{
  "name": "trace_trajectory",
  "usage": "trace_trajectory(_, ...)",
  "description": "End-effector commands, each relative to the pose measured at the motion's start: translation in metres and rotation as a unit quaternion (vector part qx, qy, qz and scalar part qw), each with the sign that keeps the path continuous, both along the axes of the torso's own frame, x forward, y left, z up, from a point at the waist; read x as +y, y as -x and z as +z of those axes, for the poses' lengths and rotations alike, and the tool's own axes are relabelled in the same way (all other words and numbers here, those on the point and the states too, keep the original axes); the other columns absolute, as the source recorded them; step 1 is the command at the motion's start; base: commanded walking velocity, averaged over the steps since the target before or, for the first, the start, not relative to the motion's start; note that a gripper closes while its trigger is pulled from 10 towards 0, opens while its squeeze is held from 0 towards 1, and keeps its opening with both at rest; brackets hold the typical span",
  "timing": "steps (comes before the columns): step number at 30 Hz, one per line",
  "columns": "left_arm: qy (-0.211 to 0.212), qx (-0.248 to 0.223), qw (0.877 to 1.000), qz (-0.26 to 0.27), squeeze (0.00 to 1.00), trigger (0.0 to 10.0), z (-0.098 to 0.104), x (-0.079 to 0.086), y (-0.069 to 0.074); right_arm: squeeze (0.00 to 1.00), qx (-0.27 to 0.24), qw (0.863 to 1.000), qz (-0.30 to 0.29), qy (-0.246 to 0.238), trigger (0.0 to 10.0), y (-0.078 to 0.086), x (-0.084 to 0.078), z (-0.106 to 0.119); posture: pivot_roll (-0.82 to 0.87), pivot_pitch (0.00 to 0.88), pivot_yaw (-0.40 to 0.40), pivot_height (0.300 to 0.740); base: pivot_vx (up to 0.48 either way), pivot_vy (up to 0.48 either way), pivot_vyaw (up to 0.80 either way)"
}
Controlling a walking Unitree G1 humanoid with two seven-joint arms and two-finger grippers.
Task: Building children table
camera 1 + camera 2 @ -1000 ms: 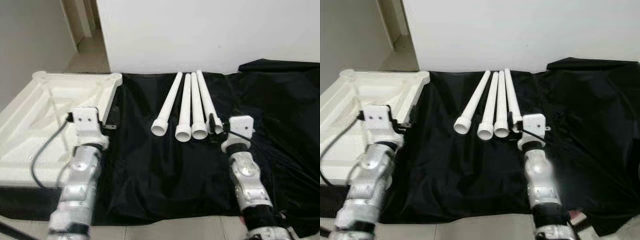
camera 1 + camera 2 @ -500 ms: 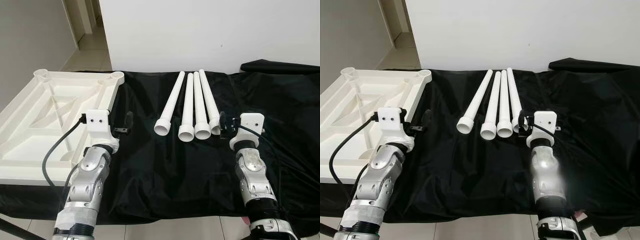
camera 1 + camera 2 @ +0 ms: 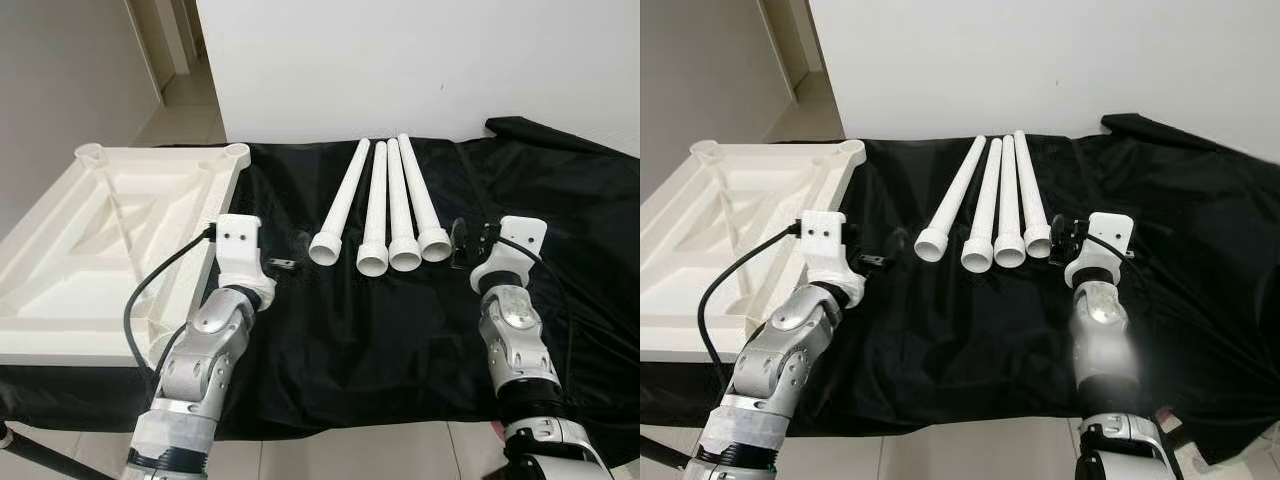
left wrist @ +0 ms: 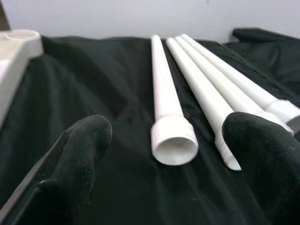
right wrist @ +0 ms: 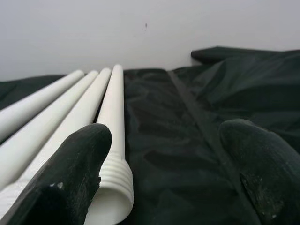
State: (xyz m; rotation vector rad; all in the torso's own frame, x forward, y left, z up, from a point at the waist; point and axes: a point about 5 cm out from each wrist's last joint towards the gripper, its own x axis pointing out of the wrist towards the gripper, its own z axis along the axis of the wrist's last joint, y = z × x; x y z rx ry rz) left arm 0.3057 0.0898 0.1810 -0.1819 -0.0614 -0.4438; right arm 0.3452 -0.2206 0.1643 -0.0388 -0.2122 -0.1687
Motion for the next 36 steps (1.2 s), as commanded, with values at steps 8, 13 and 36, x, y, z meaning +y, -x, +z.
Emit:
trace_trajectory(8,-0.014,-0.006,0.998,-0.066,0.0,10.0,0.012,-0.012,0.014,0.0,0.014,0.996,0.082,0.015,10.0,-0.014,0.015,0.002,0.01,0.163,0.072,0.74,0.0,0.0,0.0)
trace_trajectory(13,-0.019,0.0,0.998,-0.058,0.0,10.0,0.009,-0.01,0.015,0.0,0.015,0.995,0.098,0.013,10.0,-0.02,0.019,0.008,0.01,0.173,0.055,0.74,0.0,0.0,0.0)
trace_trajectory(36,-0.023,0.012,1.0,-0.012,0.0,10.0,0.013,0.003,0.019,0.0,0.073,0.993,0.076,-0.052,10.0,-0.037,0.022,-0.007,0.05,0.182,0.045,0.74,0.0,0.0,0.0)
